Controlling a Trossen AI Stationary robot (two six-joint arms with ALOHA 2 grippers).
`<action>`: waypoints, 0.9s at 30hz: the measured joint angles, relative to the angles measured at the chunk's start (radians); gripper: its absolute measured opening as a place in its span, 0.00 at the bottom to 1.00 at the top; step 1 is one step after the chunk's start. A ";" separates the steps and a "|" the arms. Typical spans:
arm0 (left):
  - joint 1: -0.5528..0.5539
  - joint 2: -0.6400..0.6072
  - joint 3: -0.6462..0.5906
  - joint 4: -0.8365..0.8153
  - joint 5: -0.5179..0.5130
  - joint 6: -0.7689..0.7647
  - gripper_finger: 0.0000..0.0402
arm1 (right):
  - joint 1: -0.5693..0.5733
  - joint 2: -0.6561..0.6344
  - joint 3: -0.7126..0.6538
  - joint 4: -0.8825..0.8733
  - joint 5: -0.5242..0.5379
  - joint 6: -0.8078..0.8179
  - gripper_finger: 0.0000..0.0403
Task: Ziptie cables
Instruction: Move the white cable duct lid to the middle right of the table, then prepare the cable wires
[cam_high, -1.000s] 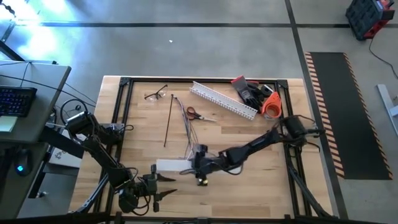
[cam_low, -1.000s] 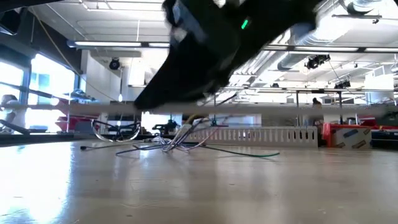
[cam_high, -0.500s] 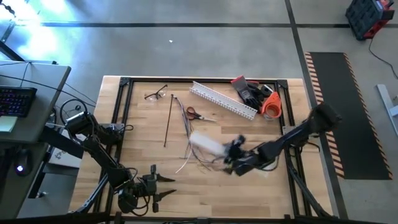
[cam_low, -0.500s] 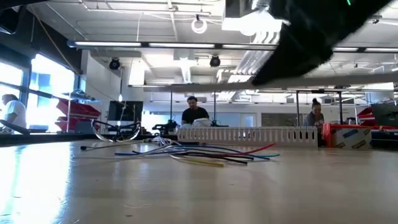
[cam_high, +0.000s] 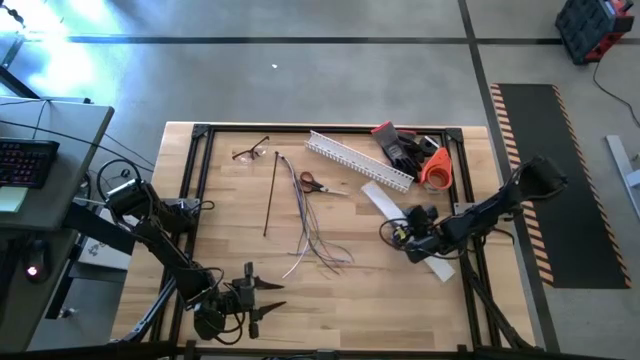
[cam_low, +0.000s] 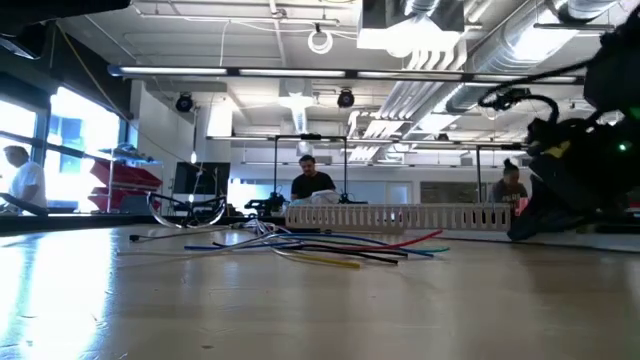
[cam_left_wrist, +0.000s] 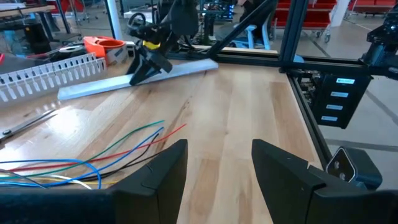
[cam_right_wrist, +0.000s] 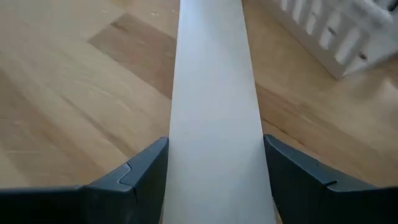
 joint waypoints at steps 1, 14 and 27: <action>0.000 0.000 0.000 0.000 0.000 0.000 0.41 | 0.001 -0.001 -0.010 0.014 0.002 0.015 0.53; 0.000 0.000 0.000 0.000 0.003 0.000 0.41 | 0.000 -0.002 0.040 -0.050 0.004 -0.024 0.92; 0.193 -0.062 0.000 -0.200 -0.057 -0.180 0.41 | 0.000 0.006 0.476 -0.124 0.065 -0.583 0.79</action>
